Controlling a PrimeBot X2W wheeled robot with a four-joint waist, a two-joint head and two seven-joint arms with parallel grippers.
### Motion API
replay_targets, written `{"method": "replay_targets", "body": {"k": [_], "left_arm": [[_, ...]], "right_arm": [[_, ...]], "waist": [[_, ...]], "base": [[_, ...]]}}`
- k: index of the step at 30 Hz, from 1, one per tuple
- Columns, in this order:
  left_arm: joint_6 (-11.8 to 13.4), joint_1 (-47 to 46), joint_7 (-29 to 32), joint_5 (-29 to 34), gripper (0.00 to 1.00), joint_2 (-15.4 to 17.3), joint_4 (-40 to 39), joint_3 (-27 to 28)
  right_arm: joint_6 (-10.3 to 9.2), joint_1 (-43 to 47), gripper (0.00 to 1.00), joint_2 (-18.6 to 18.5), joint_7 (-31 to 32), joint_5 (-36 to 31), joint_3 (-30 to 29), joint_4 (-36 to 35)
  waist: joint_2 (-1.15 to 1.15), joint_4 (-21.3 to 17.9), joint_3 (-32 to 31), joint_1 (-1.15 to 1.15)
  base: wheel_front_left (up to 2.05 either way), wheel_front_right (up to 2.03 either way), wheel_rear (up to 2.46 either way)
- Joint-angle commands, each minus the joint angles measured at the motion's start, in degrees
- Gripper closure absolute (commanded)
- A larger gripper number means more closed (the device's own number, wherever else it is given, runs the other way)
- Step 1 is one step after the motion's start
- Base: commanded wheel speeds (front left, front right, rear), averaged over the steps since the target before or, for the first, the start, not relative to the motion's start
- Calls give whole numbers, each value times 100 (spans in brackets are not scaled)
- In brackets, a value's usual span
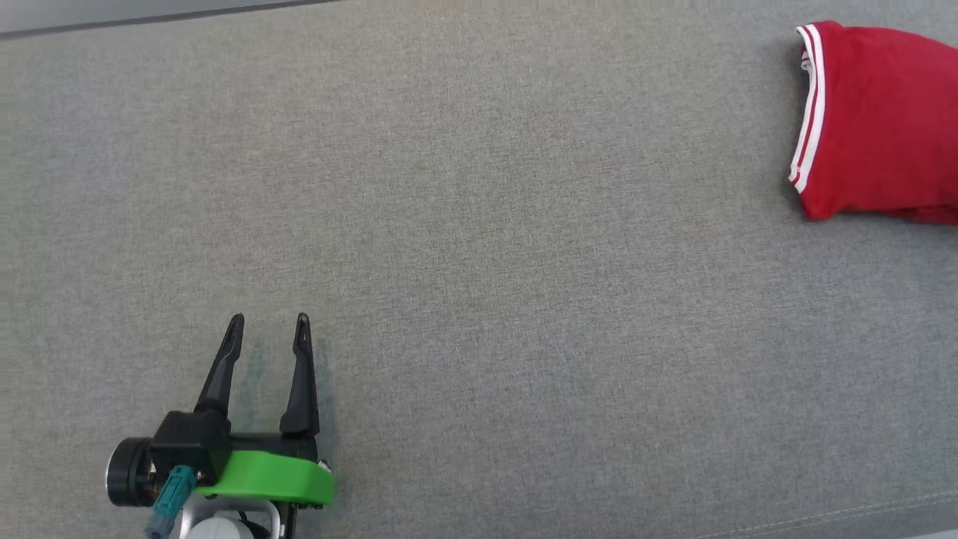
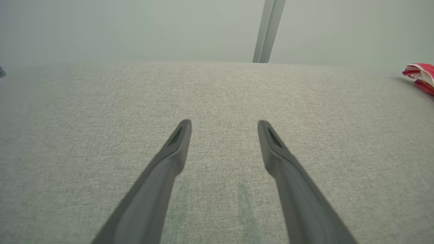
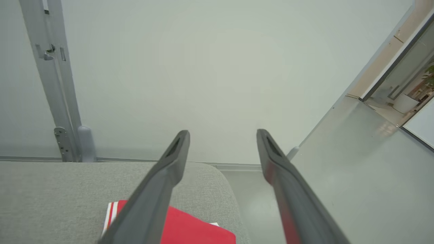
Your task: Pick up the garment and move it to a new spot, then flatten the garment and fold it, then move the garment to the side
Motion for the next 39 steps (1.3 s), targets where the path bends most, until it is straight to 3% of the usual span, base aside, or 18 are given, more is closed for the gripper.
{"method": "replay_targets", "body": {"k": [1, 7, 12, 17, 24, 28, 39], "left_arm": [[28, 84, -15, -18, 0, 16, -21, 24], [97, 417, -14, -148, 0, 16, -145, 81], [220, 821, -14, -328, 0, 17, -12, 184], [302, 1151, -14, -331, 0, 16, 26, 473], [142, 1299, -14, -266, 0, 15, 174, 729], [93, 1201, -14, -277, 0, 16, 341, 859], [-25, 1084, -14, -299, 0, 16, 577, 978]], "right_arm": [[-5, 135, 0, 31, -190, 102, 72, -60], [-5, 998, 0, 254, -1059, 533, 488, -645], [-5, 2385, 0, 752, -1767, 604, 466, -1143], [-5, 3862, 0, 1642, -2403, 478, 310, -1446], [-6, 5053, 0, 2688, -2842, -39, 269, -1247], [-6, 5465, 0, 2994, -2853, -302, 217, -1369], [-6, 5655, 0, 3231, -2857, -630, 52, -1648]], "waist": [[0, 31, -274, 0], [0, 127, -940, 0], [0, 244, -1639, 0], [0, 230, -1993, 0], [0, 244, -2143, 0], [0, 312, -2160, 0], [0, 389, -2147, 0]], "base": [[0, 0, 0], [0, 0, 0], [0, 0, 0], [0, 0, 0], [0, 0, 0], [0, 0, 0], [0, 0, 0]]}}
